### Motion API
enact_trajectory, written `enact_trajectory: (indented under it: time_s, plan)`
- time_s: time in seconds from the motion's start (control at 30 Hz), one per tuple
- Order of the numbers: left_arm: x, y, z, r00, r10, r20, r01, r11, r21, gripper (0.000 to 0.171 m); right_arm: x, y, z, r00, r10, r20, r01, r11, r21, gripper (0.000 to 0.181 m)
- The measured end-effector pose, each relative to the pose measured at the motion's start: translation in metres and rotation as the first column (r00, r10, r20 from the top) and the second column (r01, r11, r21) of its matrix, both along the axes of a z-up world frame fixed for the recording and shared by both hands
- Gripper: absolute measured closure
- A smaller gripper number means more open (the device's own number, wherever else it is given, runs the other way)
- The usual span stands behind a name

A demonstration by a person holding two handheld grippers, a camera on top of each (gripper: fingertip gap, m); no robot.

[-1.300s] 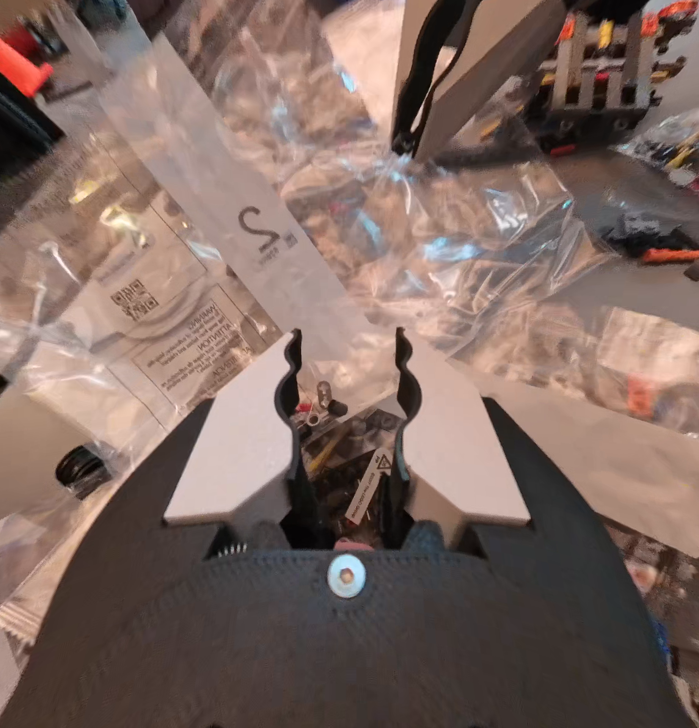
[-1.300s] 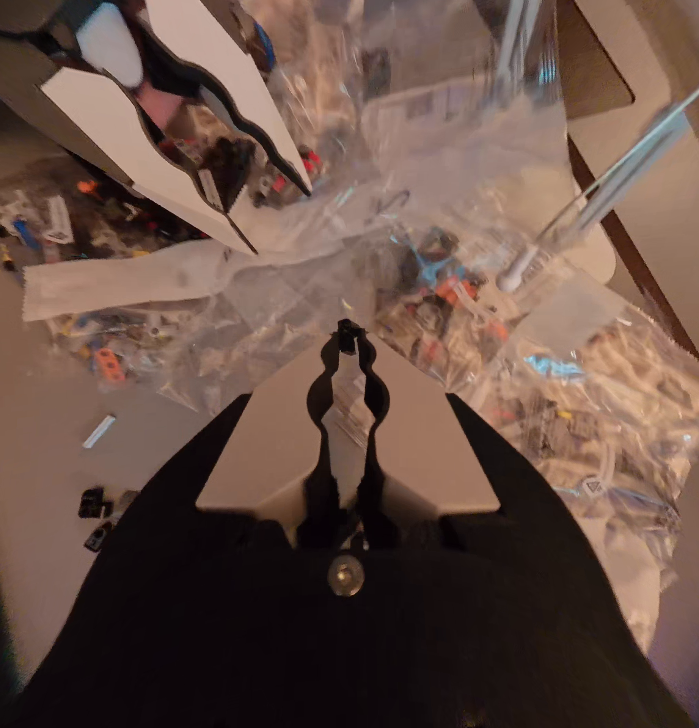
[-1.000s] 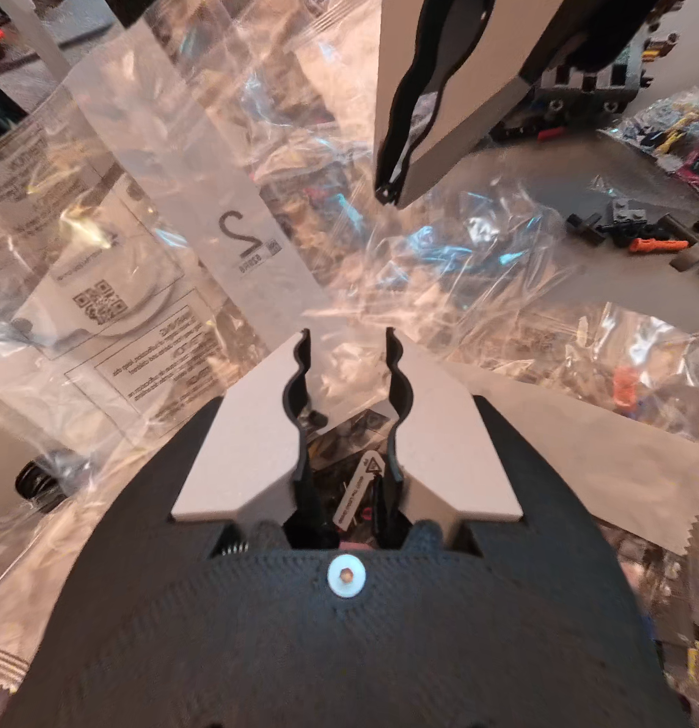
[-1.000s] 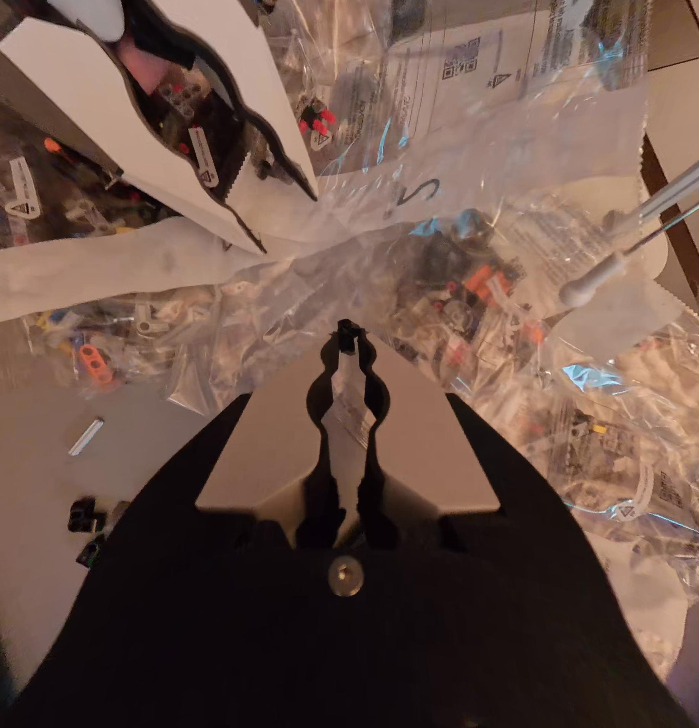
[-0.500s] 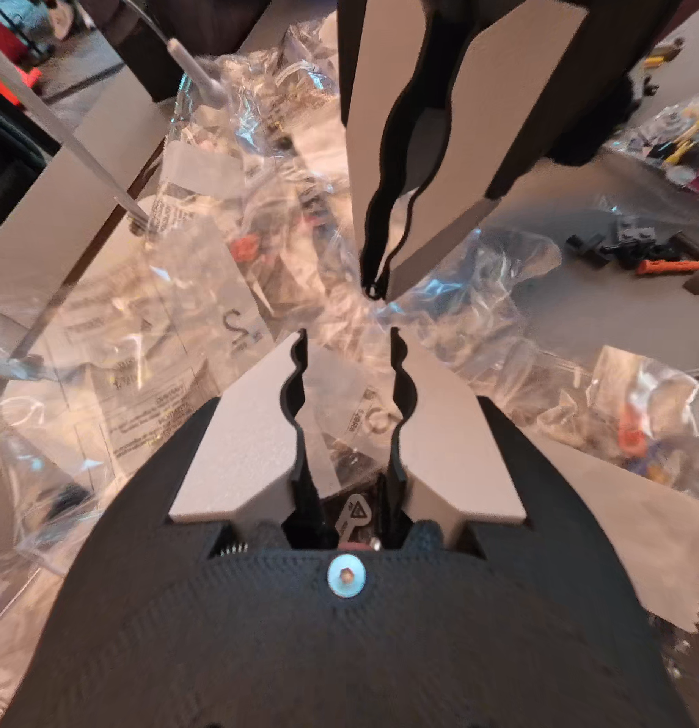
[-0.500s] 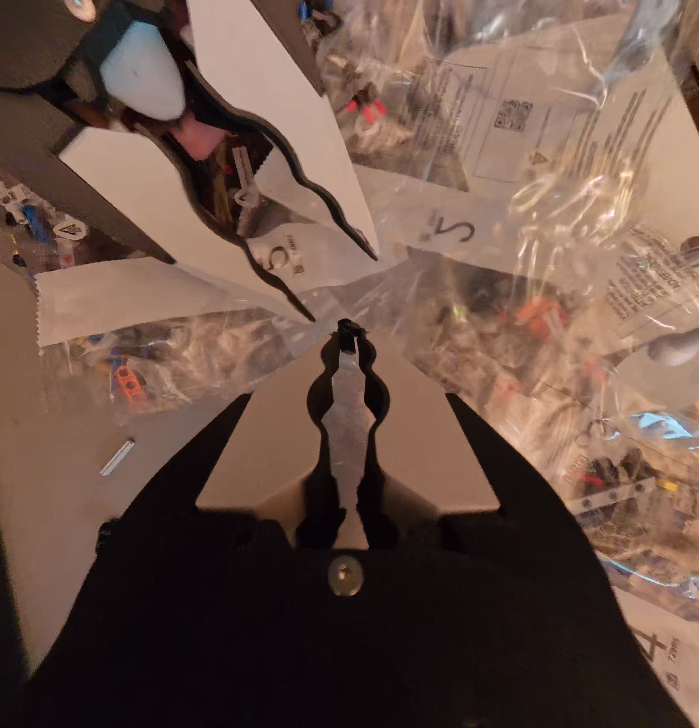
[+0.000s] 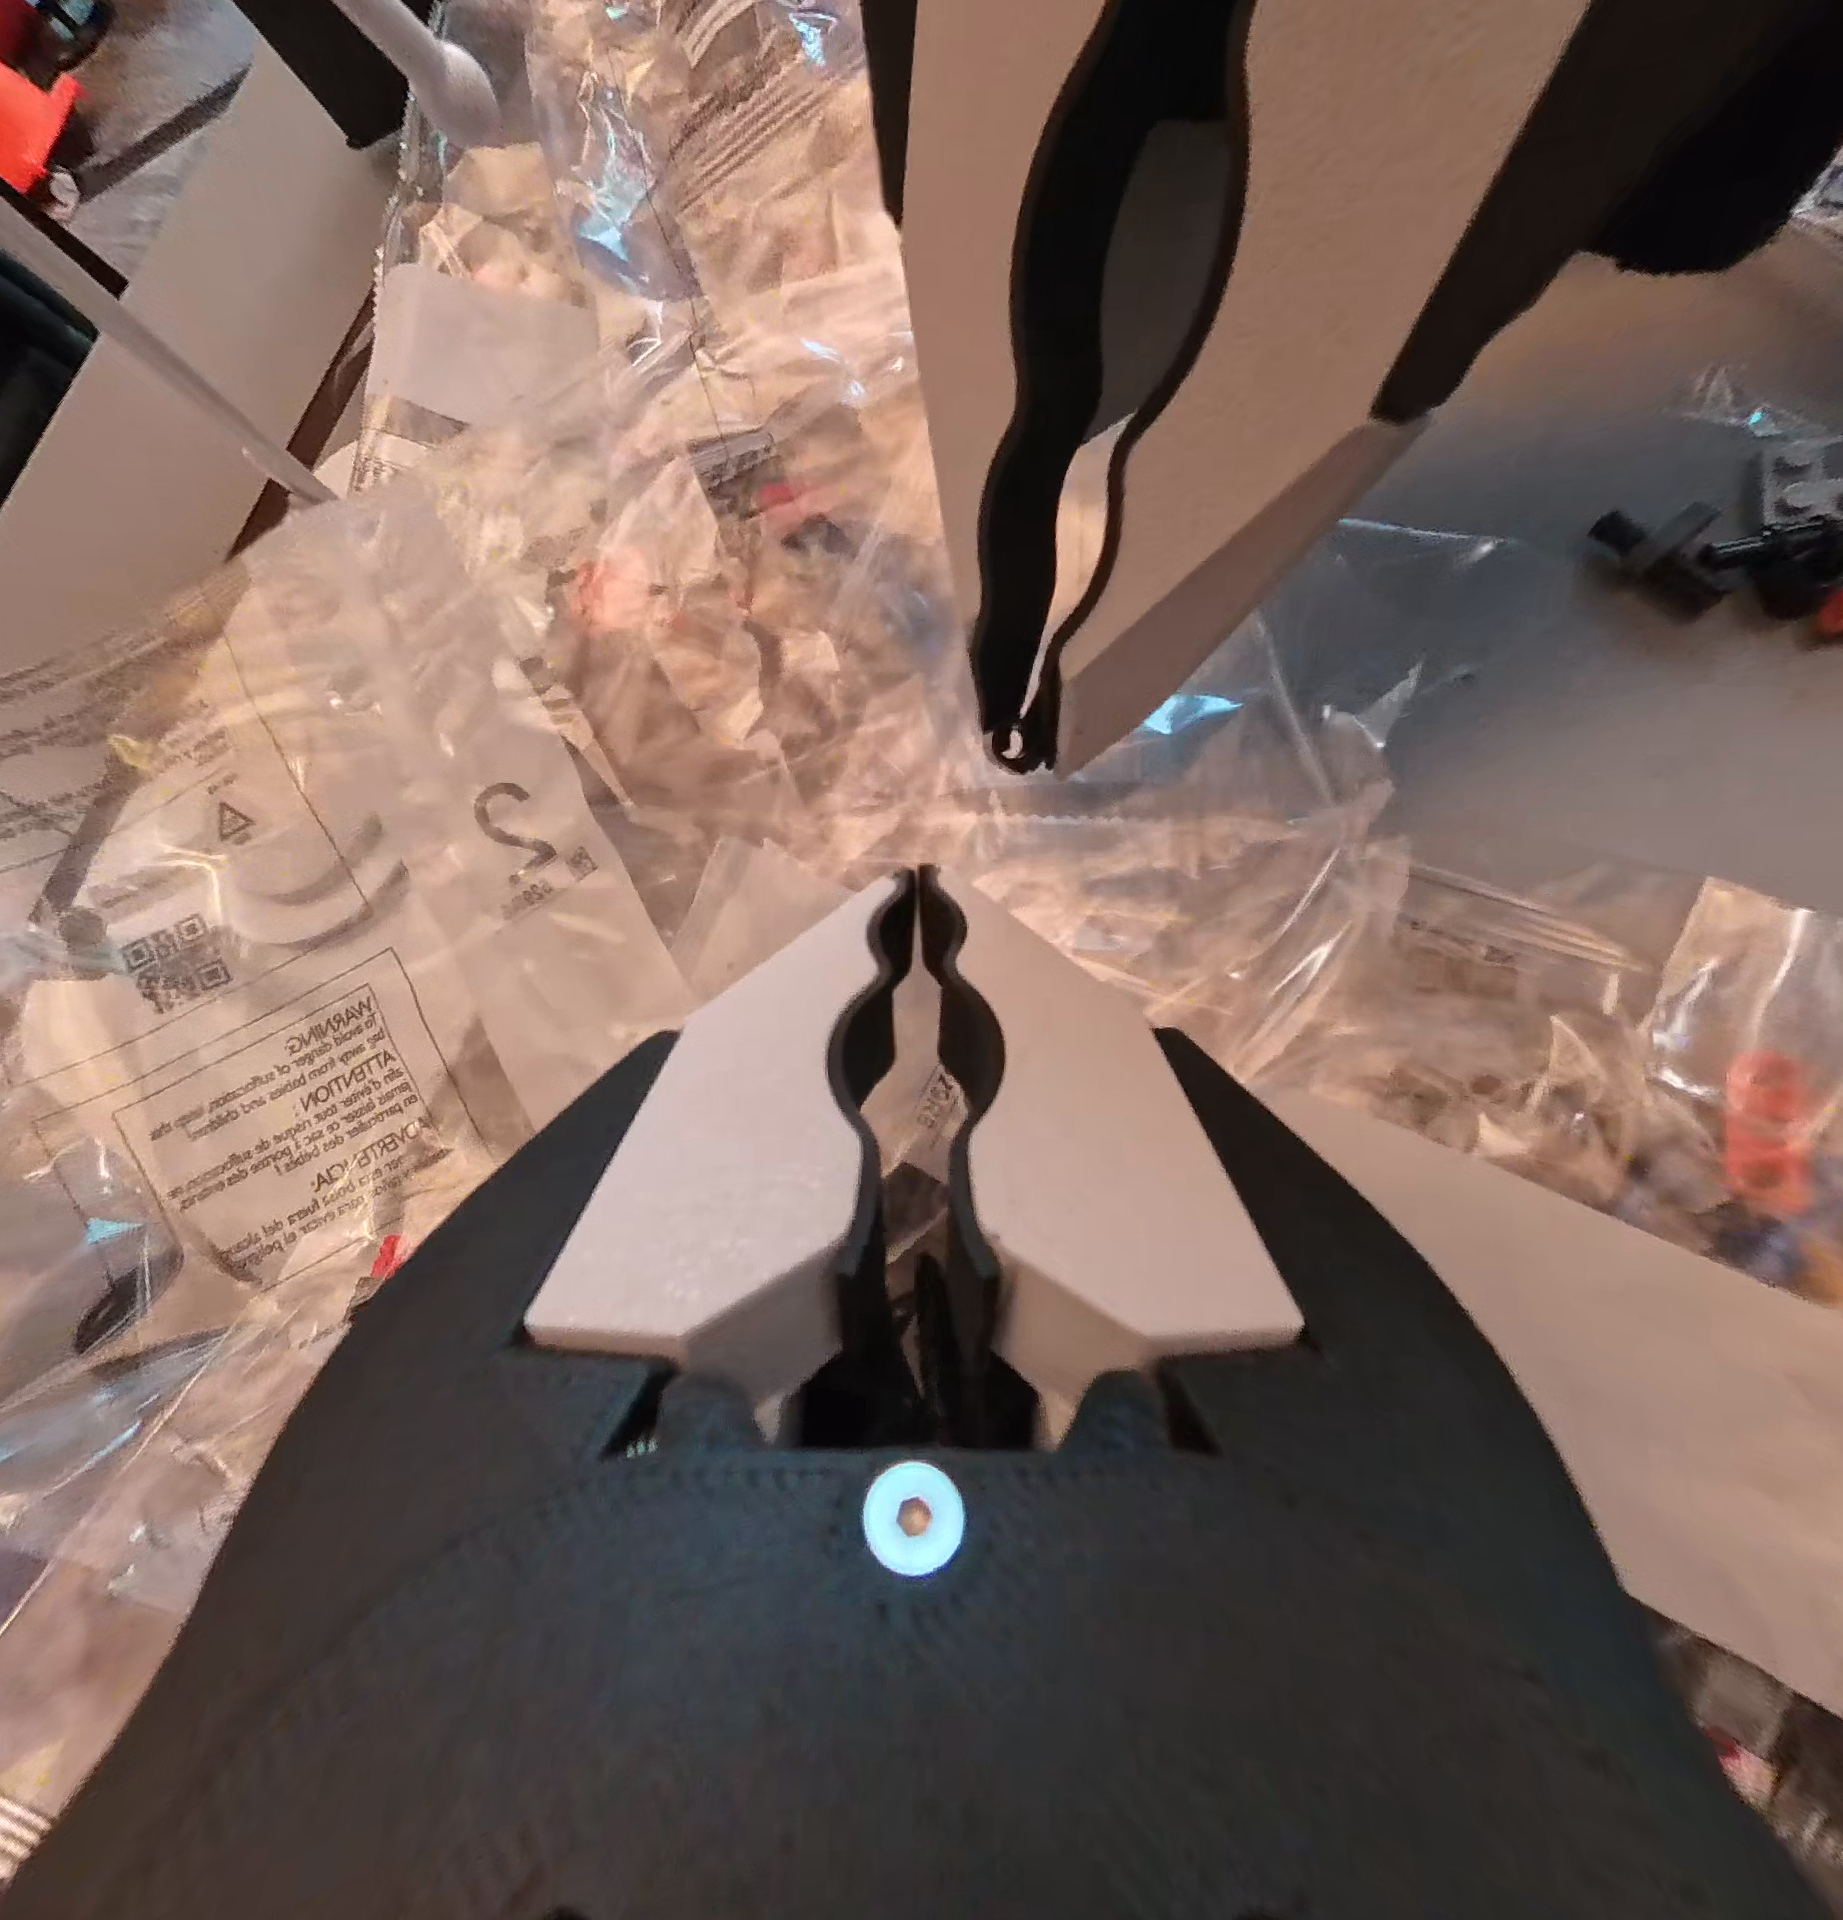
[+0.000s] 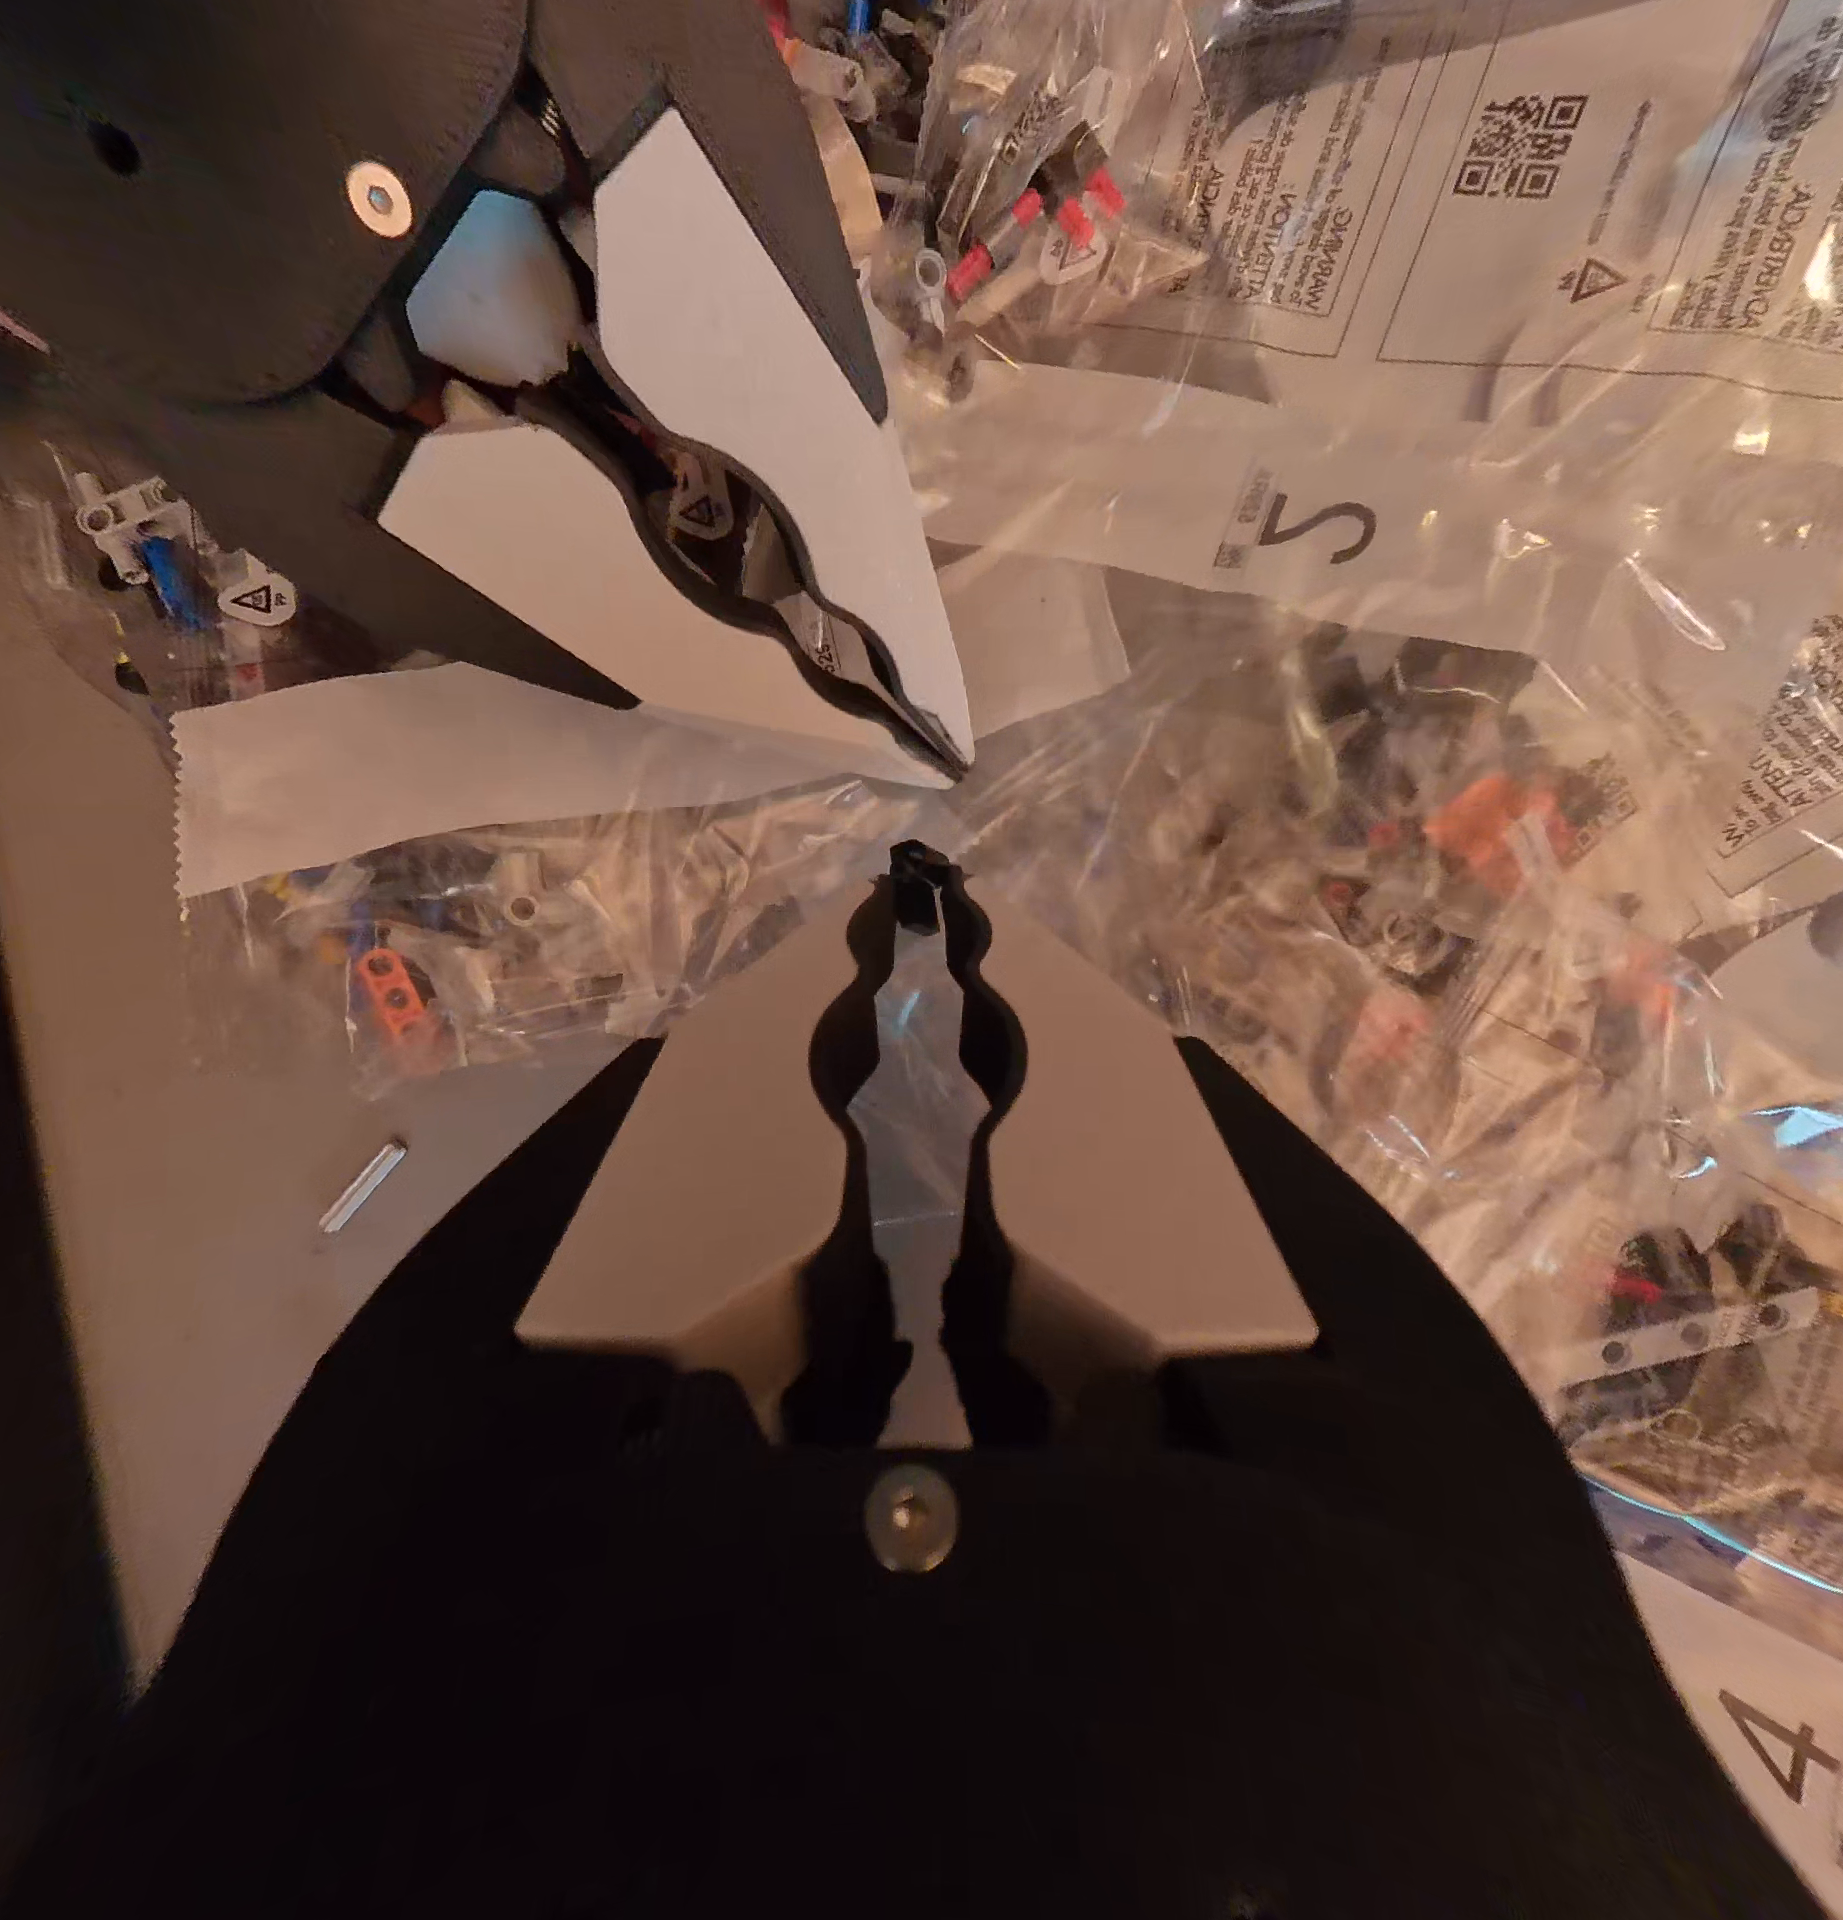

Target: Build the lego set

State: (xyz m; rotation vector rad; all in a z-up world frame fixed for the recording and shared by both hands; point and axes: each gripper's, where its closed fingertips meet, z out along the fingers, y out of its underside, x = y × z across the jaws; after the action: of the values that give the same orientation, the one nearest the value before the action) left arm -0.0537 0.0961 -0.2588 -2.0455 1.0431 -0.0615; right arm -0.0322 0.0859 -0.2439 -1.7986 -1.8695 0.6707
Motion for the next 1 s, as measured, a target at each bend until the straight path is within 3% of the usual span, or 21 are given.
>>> enact_trajectory:
  time_s: [0.53,0.63,0.73,0.9,1.0]
  plan:
    - [-0.005,-0.005,0.029,0.988,-0.005,0.153,0.0,1.0,0.029,0.171,0.011,-0.021,-0.015,0.991,0.096,0.095,-0.092,0.995,-0.039,0.175]
    - [-0.012,-0.003,0.02,0.996,0.011,0.088,-0.013,1.0,0.022,0.171,0.013,-0.023,-0.018,0.988,0.107,0.113,-0.101,0.993,-0.052,0.175]
    - [-0.015,0.0,0.012,0.999,0.032,0.03,-0.032,0.999,0.011,0.155,0.014,-0.027,-0.023,0.983,0.124,0.135,-0.117,0.991,-0.058,0.175]
    - [-0.016,0.005,0.0,0.997,0.053,-0.053,-0.053,0.999,0.006,0.141,0.015,-0.03,-0.024,0.982,0.129,0.139,-0.118,0.99,-0.082,0.176]
    - [-0.02,0.006,0.0,0.997,0.072,-0.035,-0.073,0.997,-0.01,0.137,0.015,-0.03,-0.025,0.982,0.128,0.139,-0.116,0.989,-0.091,0.176]
